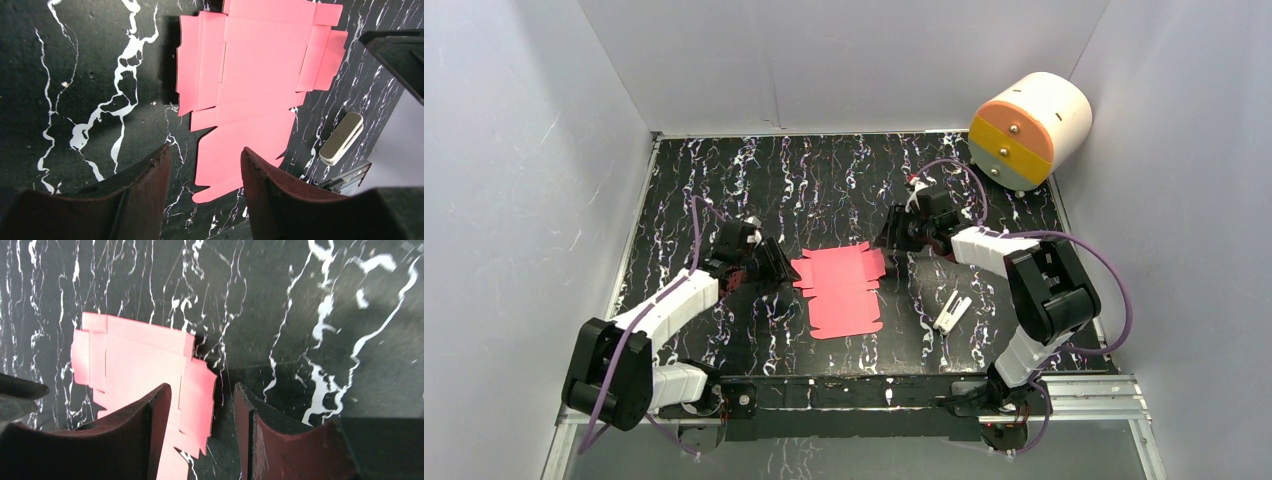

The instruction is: Fold the paper box

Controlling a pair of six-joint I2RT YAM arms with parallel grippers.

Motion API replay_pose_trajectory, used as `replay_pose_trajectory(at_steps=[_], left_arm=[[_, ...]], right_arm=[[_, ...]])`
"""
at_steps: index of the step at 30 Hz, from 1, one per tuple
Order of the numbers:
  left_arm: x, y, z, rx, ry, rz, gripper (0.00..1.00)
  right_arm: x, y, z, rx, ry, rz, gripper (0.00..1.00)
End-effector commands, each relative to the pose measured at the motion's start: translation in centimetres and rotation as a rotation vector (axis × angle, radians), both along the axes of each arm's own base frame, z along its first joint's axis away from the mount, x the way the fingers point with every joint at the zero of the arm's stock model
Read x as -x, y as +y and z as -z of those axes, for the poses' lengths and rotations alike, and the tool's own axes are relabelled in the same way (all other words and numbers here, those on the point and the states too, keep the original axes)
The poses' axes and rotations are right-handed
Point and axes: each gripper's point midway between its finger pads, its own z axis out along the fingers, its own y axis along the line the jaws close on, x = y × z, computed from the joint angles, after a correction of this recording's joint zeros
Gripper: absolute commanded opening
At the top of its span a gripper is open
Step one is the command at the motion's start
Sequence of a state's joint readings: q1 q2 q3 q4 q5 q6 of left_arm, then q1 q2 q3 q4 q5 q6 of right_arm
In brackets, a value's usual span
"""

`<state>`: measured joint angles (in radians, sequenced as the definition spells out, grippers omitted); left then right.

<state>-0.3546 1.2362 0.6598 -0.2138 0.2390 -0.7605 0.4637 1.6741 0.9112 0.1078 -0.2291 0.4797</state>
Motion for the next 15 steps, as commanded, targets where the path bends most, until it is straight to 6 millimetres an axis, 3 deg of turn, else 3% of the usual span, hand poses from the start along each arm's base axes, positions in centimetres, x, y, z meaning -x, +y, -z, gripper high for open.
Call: replay_pose_trajectory(at_steps=[1,8,15], left_arm=[[0.3,-1.1,-0.3,0.086,0.002,0.01,0.52],[0.7,-1.9,0.6,0.144,0.018,0.024,0.52],[0.9,-1.9,1.4,0.154,0.033,0.011,0.52]], right_arm=[[1.8,1.6,-0.9,-0.137,0.017,-0.078,0.59],[3.4,1.7,1.4,-0.206,0.102,-0.087,0.58],[4.0,2.2,2.6,-0.275,0.148,-0.101,0.52]])
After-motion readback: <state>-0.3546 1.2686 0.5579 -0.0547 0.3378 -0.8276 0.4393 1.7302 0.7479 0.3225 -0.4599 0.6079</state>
